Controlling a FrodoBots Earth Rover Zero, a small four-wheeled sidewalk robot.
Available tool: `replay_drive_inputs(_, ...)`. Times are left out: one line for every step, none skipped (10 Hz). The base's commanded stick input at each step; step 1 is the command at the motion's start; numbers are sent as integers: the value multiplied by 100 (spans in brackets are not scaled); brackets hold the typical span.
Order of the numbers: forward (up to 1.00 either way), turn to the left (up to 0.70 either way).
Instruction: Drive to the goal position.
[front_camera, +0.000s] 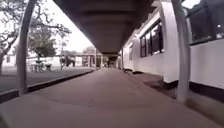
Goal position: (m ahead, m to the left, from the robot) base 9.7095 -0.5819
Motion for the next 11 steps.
replay_drive_inputs(85, 0)
replay_drive_inputs(85, 0)
replay_drive_inputs(85, 0)
replay_drive_inputs(85, 0)
replay_drive_inputs(85, 0)
replay_drive_inputs(85, 0)
replay_drive_inputs(85, 0)
replay_drive_inputs(85, 0)
replay_drive_inputs(85, 0)
replay_drive_inputs(85, 0)
replay_drive_inputs(85, 0)
